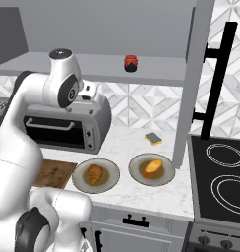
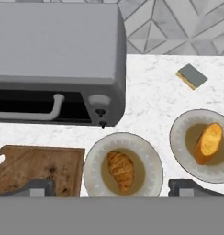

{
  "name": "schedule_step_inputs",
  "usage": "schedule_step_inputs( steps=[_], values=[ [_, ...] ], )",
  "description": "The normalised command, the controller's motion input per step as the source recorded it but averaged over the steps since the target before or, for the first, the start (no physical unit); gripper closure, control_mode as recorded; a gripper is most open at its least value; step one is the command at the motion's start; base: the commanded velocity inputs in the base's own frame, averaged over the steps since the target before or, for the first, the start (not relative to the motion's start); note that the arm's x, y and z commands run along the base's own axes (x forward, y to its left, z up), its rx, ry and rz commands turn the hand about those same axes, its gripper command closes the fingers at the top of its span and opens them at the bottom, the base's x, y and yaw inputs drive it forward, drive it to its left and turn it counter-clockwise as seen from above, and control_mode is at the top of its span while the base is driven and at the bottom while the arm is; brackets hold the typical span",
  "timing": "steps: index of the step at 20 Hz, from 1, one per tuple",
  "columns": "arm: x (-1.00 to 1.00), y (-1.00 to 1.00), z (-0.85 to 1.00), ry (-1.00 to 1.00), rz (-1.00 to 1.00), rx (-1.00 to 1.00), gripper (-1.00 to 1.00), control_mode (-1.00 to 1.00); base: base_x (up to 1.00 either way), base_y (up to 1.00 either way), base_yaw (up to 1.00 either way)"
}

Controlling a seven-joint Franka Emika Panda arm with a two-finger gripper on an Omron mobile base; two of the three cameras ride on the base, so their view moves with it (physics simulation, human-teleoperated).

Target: From the different types of pastries on the counter, select a croissant and place it on the cutting board. Then retrieve a jar of jam from the cabinet and place it alongside the croissant on the cutting board.

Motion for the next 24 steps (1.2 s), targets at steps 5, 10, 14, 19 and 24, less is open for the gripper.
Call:
schedule_step_inputs(
  steps=[5, 10, 14, 19, 24],
  values=[
    [-0.39, -0.47, 0.49, -0.16, -0.05, 0.0, -1.0, -1.0, 0.0, 0.0, 0.0],
    [-0.1, -0.33, 0.53, -0.18, -0.07, 0.0, -1.0, -1.0, 0.0, 0.0, 0.0],
    [0.0, -0.32, 0.53, -0.16, -0.11, 0.0, -1.0, -1.0, 0.0, 0.0, 0.0],
    [0.0, -0.37, 0.52, -0.16, -0.11, 0.0, -1.0, -1.0, 0.0, 0.0, 0.0],
    [0.0, -0.18, 0.29, -0.11, -0.12, 0.0, -1.0, -1.0, 0.0, 0.0, 0.0]
  ],
)
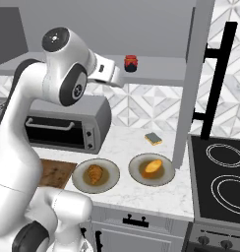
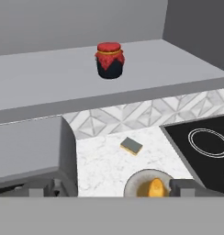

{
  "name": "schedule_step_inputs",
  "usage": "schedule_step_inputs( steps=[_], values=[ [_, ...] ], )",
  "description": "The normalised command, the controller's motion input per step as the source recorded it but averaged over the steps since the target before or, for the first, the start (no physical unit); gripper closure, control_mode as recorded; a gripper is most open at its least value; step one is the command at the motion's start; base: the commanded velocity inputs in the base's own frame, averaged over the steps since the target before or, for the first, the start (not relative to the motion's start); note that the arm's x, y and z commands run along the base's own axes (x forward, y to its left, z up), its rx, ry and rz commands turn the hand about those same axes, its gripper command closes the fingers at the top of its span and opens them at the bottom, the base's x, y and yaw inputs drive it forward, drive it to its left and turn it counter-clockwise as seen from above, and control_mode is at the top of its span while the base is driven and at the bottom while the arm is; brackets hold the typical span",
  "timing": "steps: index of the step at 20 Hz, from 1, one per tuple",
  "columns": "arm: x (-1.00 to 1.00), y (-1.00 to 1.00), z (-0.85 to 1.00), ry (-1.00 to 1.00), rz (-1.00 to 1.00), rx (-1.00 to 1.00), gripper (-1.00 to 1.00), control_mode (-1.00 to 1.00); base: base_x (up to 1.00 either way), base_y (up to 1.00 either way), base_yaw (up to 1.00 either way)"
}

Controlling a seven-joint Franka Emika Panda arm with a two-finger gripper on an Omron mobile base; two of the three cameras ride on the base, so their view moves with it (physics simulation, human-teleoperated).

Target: From the different types of pastries on the counter, select a croissant and place it on the cutting board. Then retrieve a jar of jam from the cabinet and place it alongside the croissant on the cutting board.

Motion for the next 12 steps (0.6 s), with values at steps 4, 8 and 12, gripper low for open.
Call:
schedule_step_inputs(
  steps=[4, 8, 12],
  values=[
    [0.0, -0.01, 0.01, -0.03, -0.02, 0.0, -1.0, -1.0, 0.0, 0.0, 0.0],
    [0.0, 0.0, 0.0, 0.0, 0.0, 0.0, -1.0, -1.0, 0.0, 0.0, 0.0],
    [0.0, 0.0, 0.0, 0.0, 0.0, 0.0, -1.0, -1.0, 0.0, 0.0, 0.0]
  ],
)
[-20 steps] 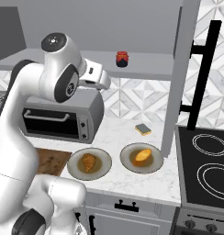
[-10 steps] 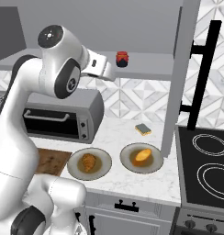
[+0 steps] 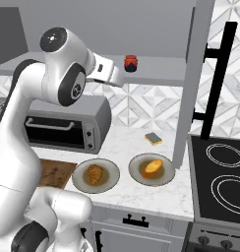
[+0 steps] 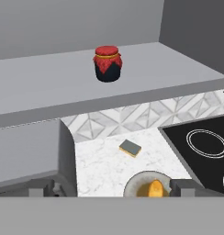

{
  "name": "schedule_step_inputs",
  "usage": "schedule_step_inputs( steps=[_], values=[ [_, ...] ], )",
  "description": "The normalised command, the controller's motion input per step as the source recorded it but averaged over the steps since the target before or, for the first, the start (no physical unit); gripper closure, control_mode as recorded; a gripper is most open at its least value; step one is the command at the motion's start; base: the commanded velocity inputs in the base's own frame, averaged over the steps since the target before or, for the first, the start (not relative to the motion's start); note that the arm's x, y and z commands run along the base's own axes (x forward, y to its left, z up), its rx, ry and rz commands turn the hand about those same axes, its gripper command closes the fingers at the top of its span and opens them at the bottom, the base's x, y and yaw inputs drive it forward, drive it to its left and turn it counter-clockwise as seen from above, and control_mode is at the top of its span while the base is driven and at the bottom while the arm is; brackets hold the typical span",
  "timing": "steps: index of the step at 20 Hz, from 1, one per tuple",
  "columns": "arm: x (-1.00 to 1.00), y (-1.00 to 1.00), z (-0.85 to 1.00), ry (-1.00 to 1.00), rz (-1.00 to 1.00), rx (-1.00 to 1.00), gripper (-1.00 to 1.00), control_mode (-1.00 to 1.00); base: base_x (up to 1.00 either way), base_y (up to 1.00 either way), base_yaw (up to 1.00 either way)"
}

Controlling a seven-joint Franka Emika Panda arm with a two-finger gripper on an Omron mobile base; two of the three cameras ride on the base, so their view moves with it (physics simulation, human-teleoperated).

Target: From the different types of pastries on the counter, select a croissant and place it on the cutting board. Then retrieve a jar of jam from the cabinet and place it alongside the croissant on the cutting board.

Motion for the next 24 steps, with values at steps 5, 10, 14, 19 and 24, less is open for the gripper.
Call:
schedule_step_inputs(
  steps=[5, 10, 14, 19, 24],
  values=[
    [0.09, -0.03, 0.0, 0.0, -0.02, 0.0, -1.0, -1.0, 0.0, 0.0, 0.0],
    [0.21, -0.05, 0.0, 0.0, -0.12, 0.0, -1.0, -1.0, 0.0, 0.0, 0.0],
    [0.18, -0.21, 0.05, 0.0, -0.02, 0.0, -1.0, -1.0, 0.0, 0.0, 0.0],
    [0.02, -0.36, 0.13, -0.01, 0.1, 0.03, -1.0, -1.0, 0.0, 0.0, 0.0],
    [0.0, -0.14, 0.05, -0.02, 0.08, 0.0, -1.0, -1.0, 0.0, 0.0, 0.0]
  ],
)
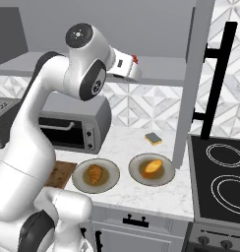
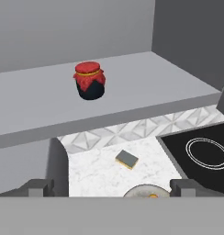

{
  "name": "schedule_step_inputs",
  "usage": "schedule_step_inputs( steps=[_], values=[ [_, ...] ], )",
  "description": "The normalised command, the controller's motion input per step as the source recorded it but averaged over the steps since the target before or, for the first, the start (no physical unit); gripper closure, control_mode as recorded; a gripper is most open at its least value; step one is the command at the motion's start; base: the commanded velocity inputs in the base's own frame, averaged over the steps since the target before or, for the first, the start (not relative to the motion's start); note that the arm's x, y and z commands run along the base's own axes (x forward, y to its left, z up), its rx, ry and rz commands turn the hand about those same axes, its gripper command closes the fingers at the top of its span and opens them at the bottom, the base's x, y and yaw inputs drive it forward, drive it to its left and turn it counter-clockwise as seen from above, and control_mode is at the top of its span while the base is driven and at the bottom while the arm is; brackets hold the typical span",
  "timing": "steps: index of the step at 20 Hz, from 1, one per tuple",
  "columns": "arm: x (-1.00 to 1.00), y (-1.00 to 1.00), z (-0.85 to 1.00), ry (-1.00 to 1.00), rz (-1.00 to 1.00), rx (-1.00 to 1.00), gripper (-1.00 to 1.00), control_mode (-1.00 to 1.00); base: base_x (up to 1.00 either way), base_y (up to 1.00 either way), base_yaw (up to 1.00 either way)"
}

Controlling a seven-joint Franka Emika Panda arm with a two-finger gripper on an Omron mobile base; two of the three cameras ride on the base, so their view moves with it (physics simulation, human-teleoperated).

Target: From the different types of pastries on the counter, select a croissant and place it on the cutting board. Then retrieve a jar of jam from the cabinet and place it alongside the croissant on the cutting board.

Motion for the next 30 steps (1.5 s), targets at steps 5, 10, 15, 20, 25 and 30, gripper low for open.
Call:
schedule_step_inputs(
  steps=[5, 10, 15, 20, 25, 30],
  values=[
    [0.17, 0.0, 0.0, 0.0, 0.03, 0.0, -1.0, -1.0, 0.0, 0.0, 0.0],
    [0.21, 0.0, 0.04, 0.0, 0.09, 0.0, -1.0, -1.0, 0.0, 0.0, 0.0],
    [0.05, 0.0, 0.03, 0.0, 0.1, 0.0, -1.0, -1.0, 0.0, 0.0, 0.0],
    [0.22, 0.03, 0.05, 0.01, 0.03, -0.01, -1.0, -1.0, 0.0, 0.0, 0.0],
    [0.57, 0.08, 0.0, 0.0, 0.0, -0.11, -1.0, -1.0, 0.0, 0.0, 0.0],
    [0.37, 0.0, 0.01, 0.01, 0.0, -0.04, -1.0, -1.0, 0.0, 0.0, 0.0]
  ],
)
